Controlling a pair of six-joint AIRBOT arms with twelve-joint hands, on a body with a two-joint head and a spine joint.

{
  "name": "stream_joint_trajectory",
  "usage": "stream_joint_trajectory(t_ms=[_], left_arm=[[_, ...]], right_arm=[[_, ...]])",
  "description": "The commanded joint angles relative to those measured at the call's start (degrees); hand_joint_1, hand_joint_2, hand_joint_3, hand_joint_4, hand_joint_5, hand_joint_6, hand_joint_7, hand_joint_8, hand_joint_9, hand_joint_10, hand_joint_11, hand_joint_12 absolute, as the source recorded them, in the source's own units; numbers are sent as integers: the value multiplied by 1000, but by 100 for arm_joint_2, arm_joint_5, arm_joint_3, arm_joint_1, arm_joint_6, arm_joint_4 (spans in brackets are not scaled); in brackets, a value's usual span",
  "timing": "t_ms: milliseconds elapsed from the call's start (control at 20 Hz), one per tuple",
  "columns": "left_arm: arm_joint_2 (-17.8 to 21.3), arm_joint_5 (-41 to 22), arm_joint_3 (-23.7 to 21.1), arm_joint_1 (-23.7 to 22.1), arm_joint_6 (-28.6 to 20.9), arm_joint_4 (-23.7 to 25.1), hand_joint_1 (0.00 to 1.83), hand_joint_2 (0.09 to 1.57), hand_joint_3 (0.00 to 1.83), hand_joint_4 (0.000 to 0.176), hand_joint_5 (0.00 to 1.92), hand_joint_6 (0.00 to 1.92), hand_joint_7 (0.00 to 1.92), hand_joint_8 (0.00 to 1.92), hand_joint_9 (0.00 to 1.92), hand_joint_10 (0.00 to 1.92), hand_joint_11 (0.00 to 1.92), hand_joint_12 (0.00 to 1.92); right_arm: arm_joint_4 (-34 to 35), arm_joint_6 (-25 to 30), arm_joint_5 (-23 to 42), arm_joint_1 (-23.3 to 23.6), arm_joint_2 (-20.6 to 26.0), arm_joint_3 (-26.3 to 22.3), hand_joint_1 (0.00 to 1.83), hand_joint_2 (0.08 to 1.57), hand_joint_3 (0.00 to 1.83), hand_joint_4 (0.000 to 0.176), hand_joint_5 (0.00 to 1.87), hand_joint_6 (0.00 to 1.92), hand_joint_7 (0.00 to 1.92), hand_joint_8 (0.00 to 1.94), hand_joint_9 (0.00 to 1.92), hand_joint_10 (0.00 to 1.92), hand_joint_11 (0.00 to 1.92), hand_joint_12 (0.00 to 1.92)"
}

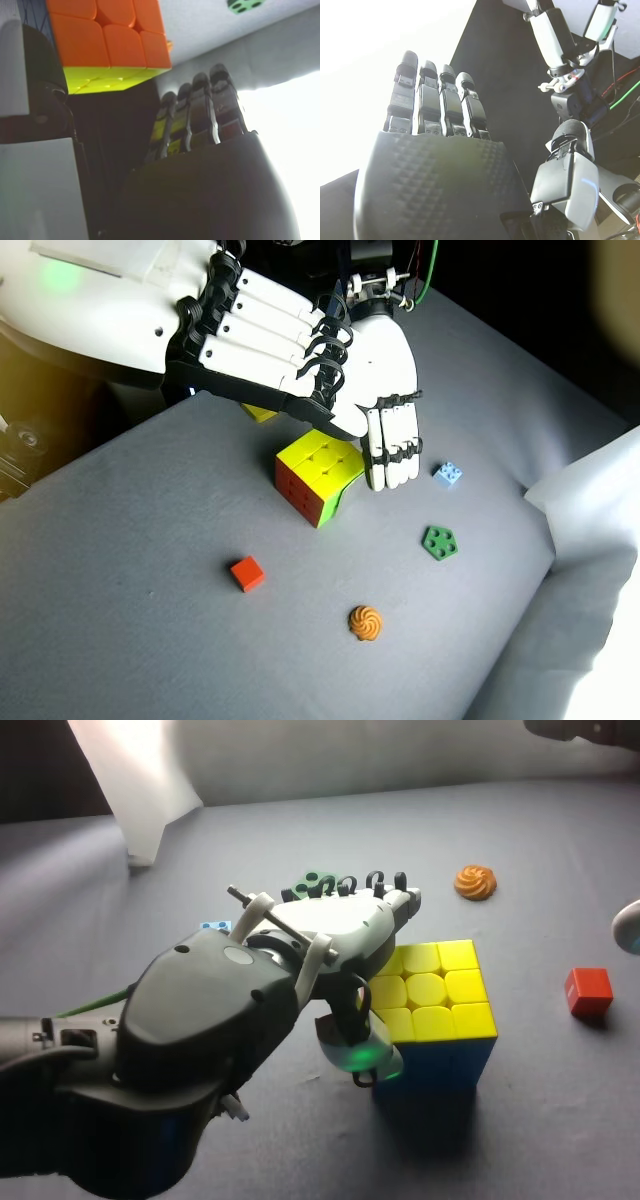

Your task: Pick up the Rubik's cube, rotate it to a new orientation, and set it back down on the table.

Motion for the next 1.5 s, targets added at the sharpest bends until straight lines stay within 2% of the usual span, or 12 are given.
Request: stream_joint_trajectory(t_ms=[0,50,200,250,450,550,750,900,1100,1150,1350,1450], left_arm=[[-53,-119,49,-88,54,258,1219,863,0,0,0,0,0,0,0,0,20,11],[-76,-119,71,-91,109,185,1232,877,0,0,0,0,0,0,0,0,42,22],[-139,-118,146,-83,289,25,1257,866,0,0,0,0,0,0,0,0,56,41],[-151,-118,161,-79,317,3,1243,845,1,0,0,0,0,0,7,6,10,268],[-252,-111,283,-70,442,-190,1348,833,0,0,0,0,0,0,0,0,0,338],[-318,-106,349,-73,464,-271,1284,859,8,0,0,0,0,0,0,0,0,283],[-442,-106,415,-117,472,-449,1325,865,5,0,0,0,0,0,0,0,0,180],[-544,-106,474,-159,472,-552,1330,871,5,0,0,0,0,0,0,0,0,113],[-655,-106,554,-164,471,-682,1303,889,6,0,0,0,0,0,0,0,0,164],[-680,-106,581,-168,471,-717,1310,904,9,0,0,0,0,0,0,0,0,117],[-760,-106,692,-168,471,-799,1327,895,0,0,0,0,4,1,0,0,0,285],[-773,-106,739,-141,471,-813,1343,905,3,0,0,0,0,0,0,0,0,213]], right_arm=[[173,-1,195,121,3,-13,78,879,2,0,118,4,104,4,92,4,0,383],[172,-1,196,122,4,-13,45,889,4,0,67,3,56,5,44,2,0,266],[168,-2,207,125,6,-13,60,878,0,0,107,7,99,8,85,9,0,372],[166,-3,215,125,7,-13,92,855,0,0,118,10,104,9,87,8,0,370],[161,-3,229,130,11,-13,214,777,0,0,55,0,59,2,55,2,0,279],[160,-3,238,133,18,-14,170,786,0,0,70,2,80,4,77,6,0,375],[156,-3,249,139,24,-14,7,906,19,0,70,0,67,1,50,0,0,291],[148,-4,251,147,27,-14,0,948,13,0,94,4,91,5,76,7,0,348],[136,-4,254,155,35,-14,0,968,5,0,84,9,82,11,67,12,0,128],[133,-4,254,157,36,-14,0,970,0,0,92,1,98,1,85,1,0,292],[122,-4,254,165,43,-14,0,960,0,0,59,3,54,3,39,2,0,209],[120,-4,254,166,44,-14,0,969,0,0,33,4,32,4,14,5,0,139]])
